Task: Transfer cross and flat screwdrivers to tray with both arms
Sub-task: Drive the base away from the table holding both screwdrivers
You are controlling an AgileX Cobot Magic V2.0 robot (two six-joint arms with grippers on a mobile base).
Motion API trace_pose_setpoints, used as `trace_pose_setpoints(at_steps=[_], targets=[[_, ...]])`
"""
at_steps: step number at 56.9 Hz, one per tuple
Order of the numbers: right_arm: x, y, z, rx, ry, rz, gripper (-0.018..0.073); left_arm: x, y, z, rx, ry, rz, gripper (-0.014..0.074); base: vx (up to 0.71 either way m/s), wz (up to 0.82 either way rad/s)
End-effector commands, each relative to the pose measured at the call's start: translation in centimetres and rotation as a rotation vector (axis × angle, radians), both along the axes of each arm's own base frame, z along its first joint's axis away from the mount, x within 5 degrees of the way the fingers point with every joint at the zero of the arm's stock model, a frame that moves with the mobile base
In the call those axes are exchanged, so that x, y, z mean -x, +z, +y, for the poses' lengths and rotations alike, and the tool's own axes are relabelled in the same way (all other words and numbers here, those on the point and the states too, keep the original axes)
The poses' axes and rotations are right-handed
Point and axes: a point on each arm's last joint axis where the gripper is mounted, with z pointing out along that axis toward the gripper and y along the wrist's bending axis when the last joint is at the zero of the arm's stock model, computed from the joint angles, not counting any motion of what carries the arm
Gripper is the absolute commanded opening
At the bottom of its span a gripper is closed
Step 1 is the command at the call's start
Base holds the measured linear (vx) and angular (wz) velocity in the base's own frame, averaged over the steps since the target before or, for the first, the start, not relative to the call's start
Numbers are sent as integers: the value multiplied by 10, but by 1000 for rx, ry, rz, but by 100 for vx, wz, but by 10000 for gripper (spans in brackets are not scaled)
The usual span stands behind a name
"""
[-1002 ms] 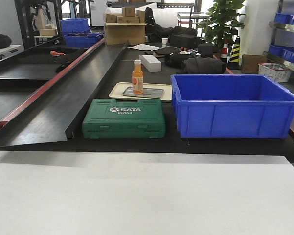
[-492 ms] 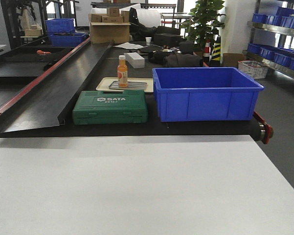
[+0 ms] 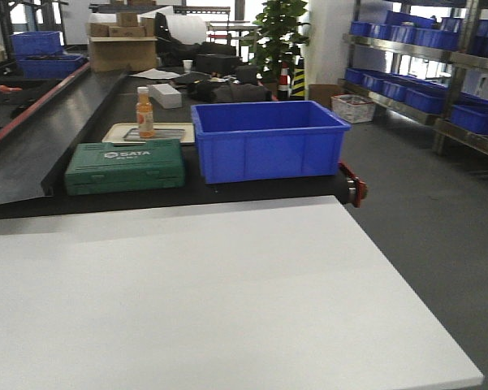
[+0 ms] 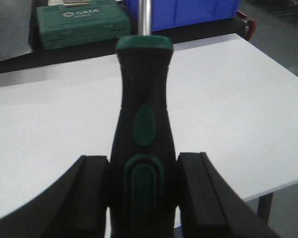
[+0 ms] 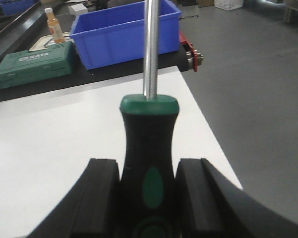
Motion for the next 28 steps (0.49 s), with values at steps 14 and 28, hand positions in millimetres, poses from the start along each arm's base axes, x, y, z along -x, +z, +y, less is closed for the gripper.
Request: trace_pose_setpoints(at_steps=[14, 28], targets=[[0, 17, -1, 3, -6, -118, -8, 1, 18, 1, 35, 17, -127, -1, -21, -49], [0, 17, -1, 3, -6, -118, -8, 1, 18, 1, 35, 17, -127, -1, -15, -53]])
